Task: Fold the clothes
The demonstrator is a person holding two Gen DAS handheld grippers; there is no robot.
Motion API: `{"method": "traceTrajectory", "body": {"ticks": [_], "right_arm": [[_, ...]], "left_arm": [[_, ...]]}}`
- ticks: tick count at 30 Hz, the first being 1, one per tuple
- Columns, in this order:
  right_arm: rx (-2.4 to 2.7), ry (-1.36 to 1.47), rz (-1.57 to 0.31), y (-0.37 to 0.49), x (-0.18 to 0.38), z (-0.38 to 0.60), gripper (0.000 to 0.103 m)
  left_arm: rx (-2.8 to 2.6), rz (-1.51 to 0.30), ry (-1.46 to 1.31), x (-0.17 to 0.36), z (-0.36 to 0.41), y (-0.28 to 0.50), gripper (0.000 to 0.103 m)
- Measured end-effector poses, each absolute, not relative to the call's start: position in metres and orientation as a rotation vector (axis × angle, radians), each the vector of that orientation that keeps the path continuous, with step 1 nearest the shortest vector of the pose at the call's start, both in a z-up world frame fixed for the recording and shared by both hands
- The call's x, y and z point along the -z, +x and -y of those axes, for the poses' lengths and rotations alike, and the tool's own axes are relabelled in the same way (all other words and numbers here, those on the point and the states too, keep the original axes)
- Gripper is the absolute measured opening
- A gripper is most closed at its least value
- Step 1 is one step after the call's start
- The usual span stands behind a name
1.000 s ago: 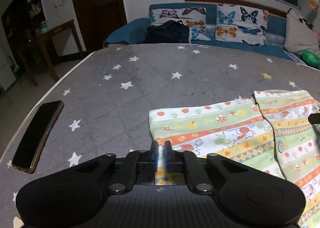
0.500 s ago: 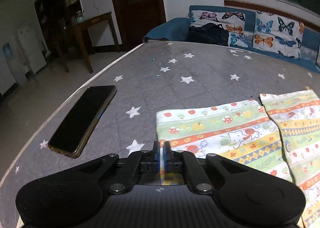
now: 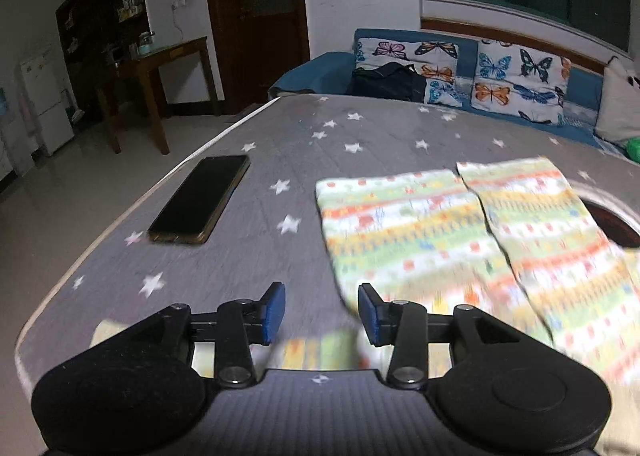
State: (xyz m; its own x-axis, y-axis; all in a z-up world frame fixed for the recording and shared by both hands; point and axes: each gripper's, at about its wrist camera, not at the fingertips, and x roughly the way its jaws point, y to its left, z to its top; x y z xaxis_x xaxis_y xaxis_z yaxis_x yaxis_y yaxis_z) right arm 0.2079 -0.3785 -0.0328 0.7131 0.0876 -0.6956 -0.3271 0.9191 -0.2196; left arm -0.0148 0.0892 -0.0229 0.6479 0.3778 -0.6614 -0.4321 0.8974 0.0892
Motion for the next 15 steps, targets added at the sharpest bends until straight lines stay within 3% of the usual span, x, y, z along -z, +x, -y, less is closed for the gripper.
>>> {"method": "traceTrajectory", "body": {"ticks": [2, 4, 15], "right_arm": [[-0.238, -0.273, -0.761, 0.211, 0.03, 0.39, 0.048], [-0.263, -0.182, -0.795, 0.213, 0.029, 0.402, 0.058], [-0.275, -0.089, -0.896, 0.209, 0.042, 0.423, 0.058]], "left_arm": [[-0.46, -0.734, -0.074, 0.022, -0.084, -0.033, 0.046], [-0.467, -0.736, -0.092, 0.023, -0.083, -0.05, 0.047], [-0.5, -0.747, -0.139, 0.033, -0.077, -0.098, 0.053]]}}
